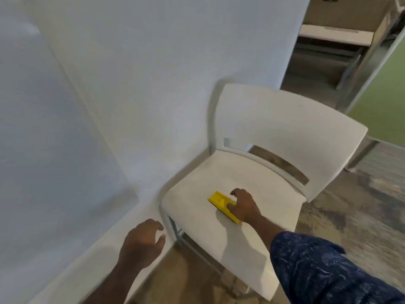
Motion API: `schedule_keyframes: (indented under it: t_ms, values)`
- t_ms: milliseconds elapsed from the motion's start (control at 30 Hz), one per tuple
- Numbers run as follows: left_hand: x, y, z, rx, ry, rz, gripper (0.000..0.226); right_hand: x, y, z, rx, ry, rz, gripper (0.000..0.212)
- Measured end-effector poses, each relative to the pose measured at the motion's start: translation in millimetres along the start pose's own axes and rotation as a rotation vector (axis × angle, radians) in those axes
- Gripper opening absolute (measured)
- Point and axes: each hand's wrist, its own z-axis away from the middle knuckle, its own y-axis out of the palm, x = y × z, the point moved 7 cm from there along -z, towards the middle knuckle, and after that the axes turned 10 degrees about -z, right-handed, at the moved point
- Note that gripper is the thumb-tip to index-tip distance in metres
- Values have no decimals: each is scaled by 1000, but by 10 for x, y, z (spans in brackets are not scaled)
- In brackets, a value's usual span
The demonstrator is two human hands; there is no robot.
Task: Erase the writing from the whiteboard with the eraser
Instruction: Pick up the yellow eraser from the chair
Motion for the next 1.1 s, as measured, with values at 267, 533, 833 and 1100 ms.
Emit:
schedule_keyframes:
  t_ms: [267, 533, 833, 1100]
  values:
    - [-450, 301, -793, 43, 144, -22, 53, -197, 397, -302, 81, -8, 182, 75]
    - [-330, 302, -936, 12, 128, -23, 63, -255, 674, -410, 90, -41, 311, 56]
    - [664, -400, -13, -348, 107, -9, 40, 883, 758, -151, 10, -263, 69, 60]
    - [1713, -1530, 1046, -582, 8, -150, 41, 3095, 582, 577, -186, -814, -349, 62]
